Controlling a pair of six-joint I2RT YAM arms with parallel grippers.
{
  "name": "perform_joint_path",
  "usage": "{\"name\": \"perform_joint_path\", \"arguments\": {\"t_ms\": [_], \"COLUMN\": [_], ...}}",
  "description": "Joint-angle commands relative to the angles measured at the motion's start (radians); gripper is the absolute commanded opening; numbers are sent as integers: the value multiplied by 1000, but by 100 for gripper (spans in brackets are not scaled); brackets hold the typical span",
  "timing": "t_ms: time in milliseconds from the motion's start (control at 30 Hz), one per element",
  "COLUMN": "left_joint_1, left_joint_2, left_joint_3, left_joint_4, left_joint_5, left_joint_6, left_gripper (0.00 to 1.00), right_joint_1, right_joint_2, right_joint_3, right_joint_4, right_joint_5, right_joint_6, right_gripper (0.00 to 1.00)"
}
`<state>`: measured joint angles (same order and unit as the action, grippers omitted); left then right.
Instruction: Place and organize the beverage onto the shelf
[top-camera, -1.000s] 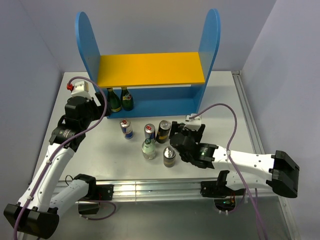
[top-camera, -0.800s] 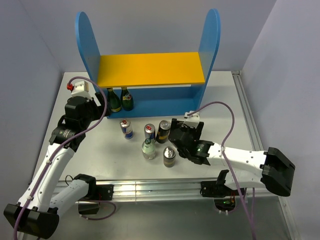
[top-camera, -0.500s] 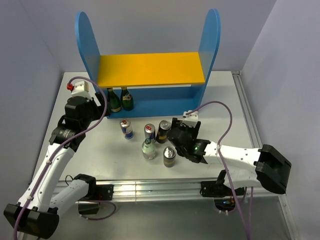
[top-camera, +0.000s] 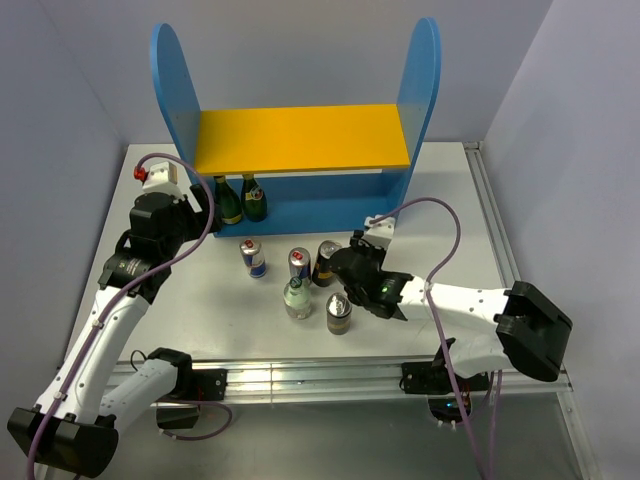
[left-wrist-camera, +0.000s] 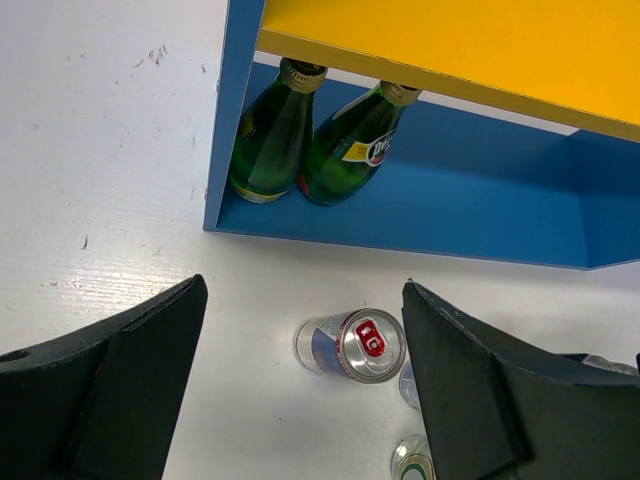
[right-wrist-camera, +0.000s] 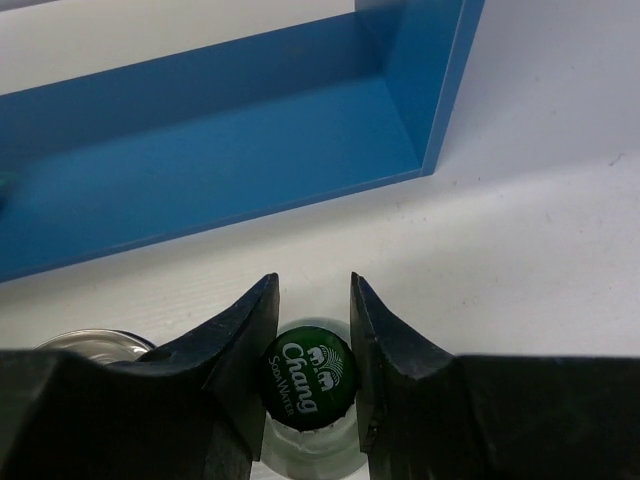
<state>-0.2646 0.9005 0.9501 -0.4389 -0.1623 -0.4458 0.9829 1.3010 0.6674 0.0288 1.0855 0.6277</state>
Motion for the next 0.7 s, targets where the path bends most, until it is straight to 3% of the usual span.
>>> {"name": "perform_joint_path", "arguments": {"t_ms": [0, 433, 667], "left_joint_1": [-4, -4, -4], "left_joint_2": [-18, -26, -26], "left_joint_3": [13, 12, 12], "left_joint_4": [8, 8, 8], "left_joint_5": [6, 6, 6], "left_joint_6": [21, 21, 22], "left_gripper": [85, 85, 85], "right_joint_1": [-3, -7, -71], "right_joint_2": [38, -46, -5], "right_joint_3": [34, 133, 210], "right_joint_4": [-53, -188, -93], "right_joint_5": [-7, 79, 79], "right_joint_6": [53, 53, -57], "right_gripper": [0, 0, 0]}}
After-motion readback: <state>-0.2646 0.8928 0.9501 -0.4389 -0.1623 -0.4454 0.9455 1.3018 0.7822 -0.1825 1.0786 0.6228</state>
